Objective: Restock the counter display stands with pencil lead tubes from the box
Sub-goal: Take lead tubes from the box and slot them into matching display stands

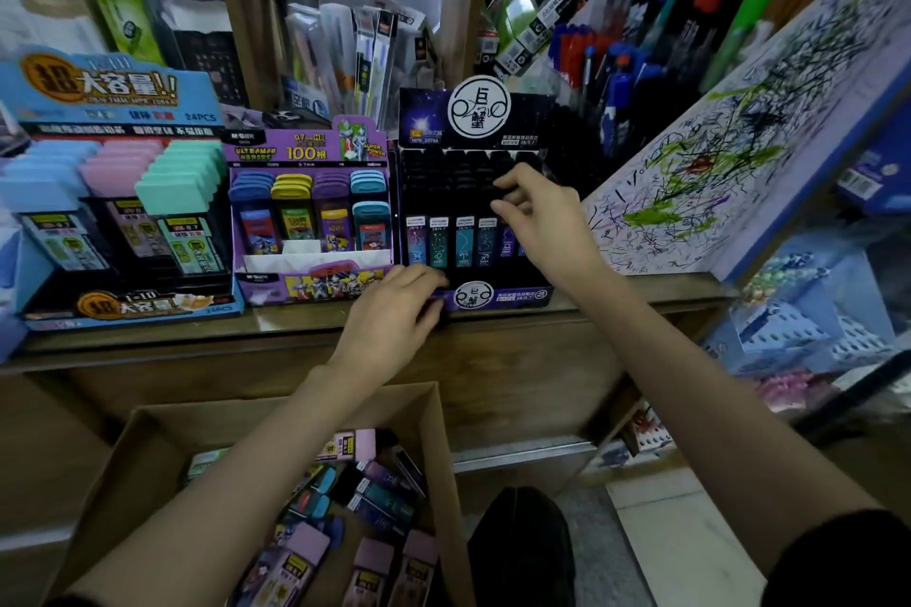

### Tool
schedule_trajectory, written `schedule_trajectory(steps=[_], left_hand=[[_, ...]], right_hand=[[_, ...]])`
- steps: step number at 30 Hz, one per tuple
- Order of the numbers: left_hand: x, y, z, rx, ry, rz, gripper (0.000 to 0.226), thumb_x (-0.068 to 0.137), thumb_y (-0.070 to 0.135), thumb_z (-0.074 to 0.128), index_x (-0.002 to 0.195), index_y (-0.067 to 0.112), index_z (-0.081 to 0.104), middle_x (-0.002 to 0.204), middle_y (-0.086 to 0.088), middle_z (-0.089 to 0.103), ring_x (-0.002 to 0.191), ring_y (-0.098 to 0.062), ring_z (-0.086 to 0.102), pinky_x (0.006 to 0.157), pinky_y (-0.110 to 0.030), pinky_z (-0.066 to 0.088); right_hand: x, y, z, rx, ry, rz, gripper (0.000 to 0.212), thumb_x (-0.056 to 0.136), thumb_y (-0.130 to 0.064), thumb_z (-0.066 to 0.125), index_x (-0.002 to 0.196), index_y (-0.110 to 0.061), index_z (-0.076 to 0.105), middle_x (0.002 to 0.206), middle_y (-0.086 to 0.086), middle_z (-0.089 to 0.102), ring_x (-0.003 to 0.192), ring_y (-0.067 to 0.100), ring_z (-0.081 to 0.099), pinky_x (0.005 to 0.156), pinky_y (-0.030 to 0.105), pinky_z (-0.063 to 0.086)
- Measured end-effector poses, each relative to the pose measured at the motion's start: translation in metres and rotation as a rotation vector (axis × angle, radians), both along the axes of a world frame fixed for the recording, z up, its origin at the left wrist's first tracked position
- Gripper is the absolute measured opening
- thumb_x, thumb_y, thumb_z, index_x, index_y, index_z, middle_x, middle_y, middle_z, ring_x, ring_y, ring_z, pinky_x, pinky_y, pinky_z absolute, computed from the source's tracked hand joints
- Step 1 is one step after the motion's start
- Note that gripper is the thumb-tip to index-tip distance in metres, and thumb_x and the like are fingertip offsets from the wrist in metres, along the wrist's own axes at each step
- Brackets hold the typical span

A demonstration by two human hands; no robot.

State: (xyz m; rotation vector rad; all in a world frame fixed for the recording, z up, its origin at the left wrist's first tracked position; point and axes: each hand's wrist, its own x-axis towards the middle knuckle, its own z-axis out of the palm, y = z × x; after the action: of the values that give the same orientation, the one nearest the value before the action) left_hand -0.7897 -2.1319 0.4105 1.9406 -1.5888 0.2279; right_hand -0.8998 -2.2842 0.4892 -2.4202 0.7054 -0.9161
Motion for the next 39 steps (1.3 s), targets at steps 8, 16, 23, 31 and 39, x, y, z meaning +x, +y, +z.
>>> schedule_trajectory(steps=[8, 16, 23, 31, 39], left_hand=[[-0.005, 0.08, -0.02, -0.008, 0.095, 0.008, 0.019, 0.09, 0.012, 0.059, 0.108, 0.011, 0.064, 0.109, -0.002, 0.06, 0.101, -0.016, 0.058, 0.08, -0.032, 0.049], [0.004, 0.164, -0.135, 0.399, 0.426, 0.136, 0.017, 0.09, 0.017, 0.059, 0.107, 0.014, 0.062, 0.107, 0.0, 0.058, 0.093, -0.017, 0.061, 0.08, -0.035, 0.049], [-0.004, 0.188, -0.213, 0.632, 0.539, 0.33, 0.049, 0.082, 0.023, 0.07, 0.125, 0.009, 0.053, 0.123, -0.015, 0.047, 0.116, -0.032, 0.047, 0.094, -0.035, 0.04], [-0.017, 0.18, -0.234, 0.804, 0.653, 0.306, 0.081, 0.072, 0.025, 0.08, 0.135, 0.008, 0.033, 0.14, -0.015, 0.032, 0.127, -0.029, 0.042, 0.103, -0.035, 0.039], [-0.023, 0.175, -0.239, 0.847, 0.702, 0.197, 0.05, 0.084, 0.021, 0.069, 0.128, 0.004, 0.051, 0.127, -0.014, 0.057, 0.114, -0.024, 0.053, 0.077, -0.019, 0.036]], right_hand=[[-0.024, 0.033, -0.01, -0.252, 0.027, 0.019, 0.023, 0.092, -0.018, 0.056, 0.114, -0.01, 0.057, 0.103, 0.003, 0.054, 0.089, 0.013, 0.055, 0.078, 0.029, 0.047], [-0.044, 0.112, -0.169, 0.24, 0.363, -0.011, 0.033, 0.09, -0.018, 0.057, 0.122, -0.011, 0.05, 0.117, 0.008, 0.052, 0.103, 0.023, 0.056, 0.089, 0.037, 0.047], [-0.052, 0.144, -0.262, 0.729, 0.38, -0.164, 0.025, 0.091, -0.002, 0.052, 0.114, -0.003, 0.047, 0.112, 0.015, 0.058, 0.104, 0.028, 0.058, 0.08, 0.032, 0.049], [-0.053, 0.145, -0.269, 0.701, 0.312, -0.147, 0.017, 0.09, -0.004, 0.053, 0.106, -0.006, 0.048, 0.102, 0.009, 0.06, 0.091, 0.019, 0.057, 0.072, 0.026, 0.043], [-0.058, 0.149, -0.266, 0.322, 0.412, -0.185, 0.034, 0.085, -0.002, 0.054, 0.119, -0.001, 0.049, 0.122, 0.018, 0.049, 0.11, 0.031, 0.048, 0.089, 0.034, 0.041]])
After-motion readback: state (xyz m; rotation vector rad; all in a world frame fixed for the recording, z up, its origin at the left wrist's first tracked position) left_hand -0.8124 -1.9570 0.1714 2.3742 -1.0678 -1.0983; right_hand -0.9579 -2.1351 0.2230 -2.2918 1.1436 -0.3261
